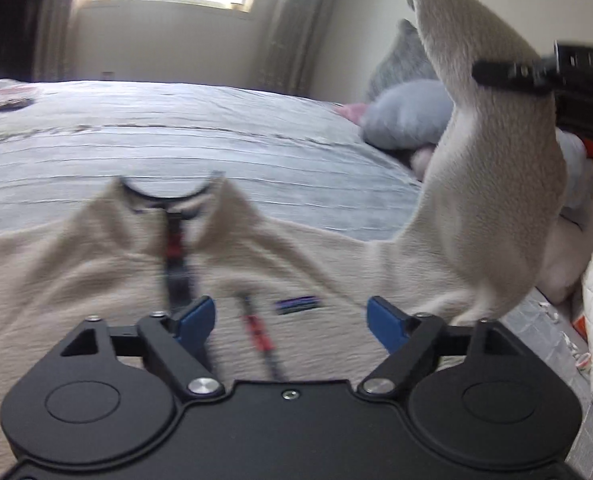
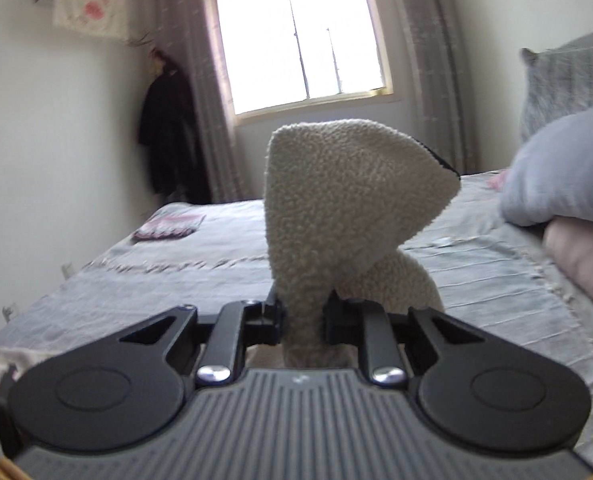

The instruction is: Fold large clothes

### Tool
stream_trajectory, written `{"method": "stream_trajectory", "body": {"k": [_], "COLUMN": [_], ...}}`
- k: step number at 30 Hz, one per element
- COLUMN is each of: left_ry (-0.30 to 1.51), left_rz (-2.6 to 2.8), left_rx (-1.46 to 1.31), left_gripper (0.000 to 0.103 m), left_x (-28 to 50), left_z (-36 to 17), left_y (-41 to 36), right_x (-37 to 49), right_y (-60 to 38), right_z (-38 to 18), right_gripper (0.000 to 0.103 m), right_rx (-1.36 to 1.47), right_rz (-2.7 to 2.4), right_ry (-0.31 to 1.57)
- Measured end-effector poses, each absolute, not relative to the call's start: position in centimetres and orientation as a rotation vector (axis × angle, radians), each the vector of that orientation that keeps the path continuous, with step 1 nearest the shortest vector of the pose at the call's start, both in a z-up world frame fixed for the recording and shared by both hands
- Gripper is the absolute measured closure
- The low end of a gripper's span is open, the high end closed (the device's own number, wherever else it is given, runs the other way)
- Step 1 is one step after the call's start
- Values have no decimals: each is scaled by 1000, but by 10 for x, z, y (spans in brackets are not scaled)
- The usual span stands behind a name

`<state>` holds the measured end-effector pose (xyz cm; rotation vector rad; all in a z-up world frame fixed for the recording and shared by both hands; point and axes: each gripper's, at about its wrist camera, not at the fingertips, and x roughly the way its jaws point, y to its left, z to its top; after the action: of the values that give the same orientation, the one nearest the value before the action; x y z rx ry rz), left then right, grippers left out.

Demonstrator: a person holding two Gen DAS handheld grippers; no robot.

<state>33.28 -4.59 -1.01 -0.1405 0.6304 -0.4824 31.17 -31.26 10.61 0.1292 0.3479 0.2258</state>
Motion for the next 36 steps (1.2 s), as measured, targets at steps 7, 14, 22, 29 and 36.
{"method": "stream_trajectory", "body": {"k": [7,14,22,29,36], "left_ry": [620,661,655,642,756], "left_rz": [-345,-285,-320,-333,-282], "left_rx": [-282,-439,-616,-725,-650], "left_gripper": [17,17,17,17,16], "left_x": [316,307,308,316,314], "left_z": [-18,-49,-57,-50,-43], "left_y": [75,135,164,158,155], "right_x": [334,335,275,273,340], "right_y": [-191,-96,-112,-143,-123], "right_z": [64,-35,-27,-12,-44], "right_gripper": [84,42,24,24,38], "right_rx": [43,-106,-164,-112,95], "right_rz": [374,465,694,653,595], "right_ry": [475,811,852,805,865]}}
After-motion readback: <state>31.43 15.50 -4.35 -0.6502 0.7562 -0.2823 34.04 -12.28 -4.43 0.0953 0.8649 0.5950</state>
